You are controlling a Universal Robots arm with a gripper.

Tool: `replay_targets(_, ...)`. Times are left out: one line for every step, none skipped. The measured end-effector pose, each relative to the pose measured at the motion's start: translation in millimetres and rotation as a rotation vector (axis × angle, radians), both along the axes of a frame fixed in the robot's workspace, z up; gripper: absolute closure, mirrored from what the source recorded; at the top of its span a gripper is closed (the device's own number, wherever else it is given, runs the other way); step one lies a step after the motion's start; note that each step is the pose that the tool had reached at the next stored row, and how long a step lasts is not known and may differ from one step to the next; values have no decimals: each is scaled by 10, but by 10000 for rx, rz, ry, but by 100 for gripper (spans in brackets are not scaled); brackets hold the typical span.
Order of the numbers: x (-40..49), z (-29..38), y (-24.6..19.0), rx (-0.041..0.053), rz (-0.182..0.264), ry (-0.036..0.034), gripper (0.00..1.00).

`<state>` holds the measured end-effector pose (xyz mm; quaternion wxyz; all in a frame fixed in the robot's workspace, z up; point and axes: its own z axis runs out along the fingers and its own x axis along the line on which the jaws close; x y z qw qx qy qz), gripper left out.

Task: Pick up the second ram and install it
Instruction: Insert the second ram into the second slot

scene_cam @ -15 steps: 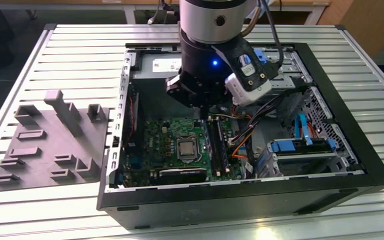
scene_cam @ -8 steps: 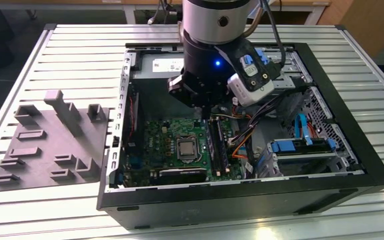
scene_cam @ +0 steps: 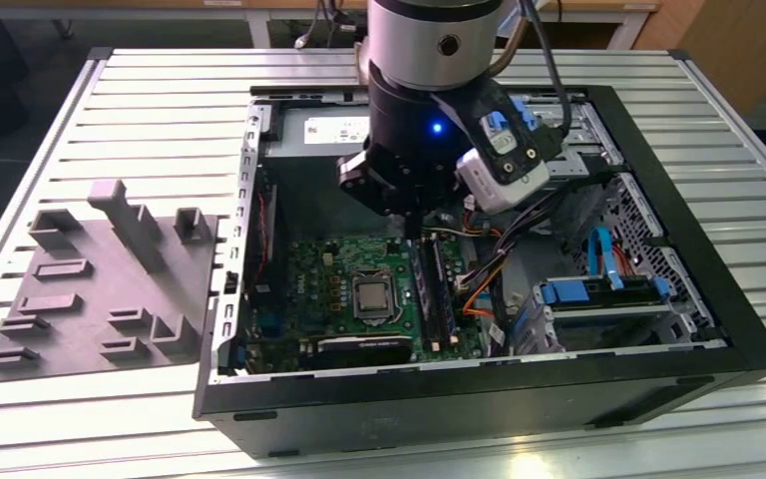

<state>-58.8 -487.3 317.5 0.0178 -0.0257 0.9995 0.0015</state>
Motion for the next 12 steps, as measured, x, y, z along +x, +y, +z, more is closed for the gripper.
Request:
replay_targets(4, -1, 0, 0, -1, 0, 89)
replay_targets(8, -2, 0, 0, -1, 0, 89)
replay_targets(11, -3, 0, 0, -1, 0, 89)
replay_targets(14, -3, 0, 0, -1, 0, 89)
replay_targets(16, -4, 0, 1, -2, 0, 89)
replay_targets(20, -5, 0, 0, -1, 0, 89)
replay_targets(23, -6, 0, 1, 0, -1, 89)
replay_targets(26, -7, 0, 0, -1, 0, 89)
replay_targets(28, -8, 0, -1, -1, 0, 89)
replay_targets(30, -10, 0, -1, -1, 0, 89)
replay_targets(33, -11, 0, -1, -1, 0, 89)
replay_targets(36, -14, 0, 0, 0, 0, 89)
